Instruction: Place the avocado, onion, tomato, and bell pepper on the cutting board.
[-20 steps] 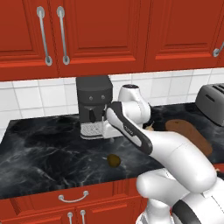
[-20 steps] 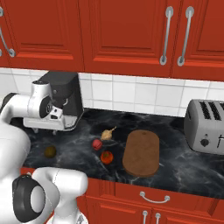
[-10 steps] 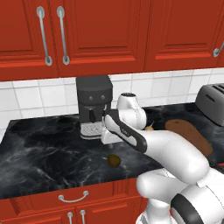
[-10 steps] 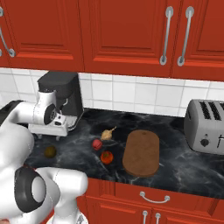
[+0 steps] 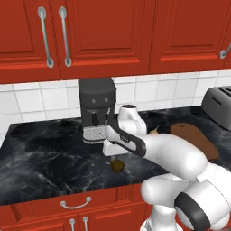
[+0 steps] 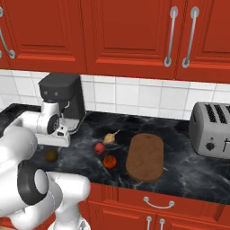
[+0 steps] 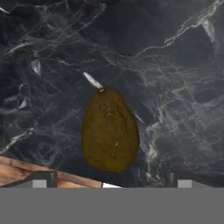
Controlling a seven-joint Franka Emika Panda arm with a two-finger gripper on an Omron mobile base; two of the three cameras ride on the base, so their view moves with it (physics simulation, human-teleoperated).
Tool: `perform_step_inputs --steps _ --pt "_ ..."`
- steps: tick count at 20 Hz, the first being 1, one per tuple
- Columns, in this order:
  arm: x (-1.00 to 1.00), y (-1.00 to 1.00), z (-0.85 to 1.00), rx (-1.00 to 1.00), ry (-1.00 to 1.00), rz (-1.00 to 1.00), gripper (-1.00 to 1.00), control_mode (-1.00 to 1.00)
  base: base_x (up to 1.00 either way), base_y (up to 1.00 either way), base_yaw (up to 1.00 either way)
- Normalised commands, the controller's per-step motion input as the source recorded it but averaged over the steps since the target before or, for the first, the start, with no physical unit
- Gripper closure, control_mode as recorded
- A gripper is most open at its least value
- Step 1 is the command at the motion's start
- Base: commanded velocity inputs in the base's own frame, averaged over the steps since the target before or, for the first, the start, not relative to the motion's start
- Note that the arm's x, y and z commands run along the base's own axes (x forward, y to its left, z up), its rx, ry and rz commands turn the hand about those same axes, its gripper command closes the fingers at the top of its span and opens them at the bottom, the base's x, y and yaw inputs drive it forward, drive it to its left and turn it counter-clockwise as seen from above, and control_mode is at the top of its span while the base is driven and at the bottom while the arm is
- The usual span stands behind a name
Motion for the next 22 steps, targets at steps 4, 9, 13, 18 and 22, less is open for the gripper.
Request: perform_step_inputs --steps 4,9,13,18,22 --pt "0.0 0.19 -0.38 0.0 0.05 0.0 -1.0 -1.0 0.0 0.0 0.0" --pt "0.0 0.1 -0.36 0.0 0.05 0.0 -1.0 -1.0 0.0 0.0 0.0" --pt "0.0 0.0 -0.35 0.0 0.04 0.0 -1.0 -1.0 0.0 0.0 0.0" --pt "0.0 0.0 -0.36 0.0 0.03 0.0 -1.0 -1.0 0.0 0.0 0.0" --pt "-0.01 0.0 -0.21 0.0 0.02 0.0 1.0 -1.0 0.0 0.0 0.0"
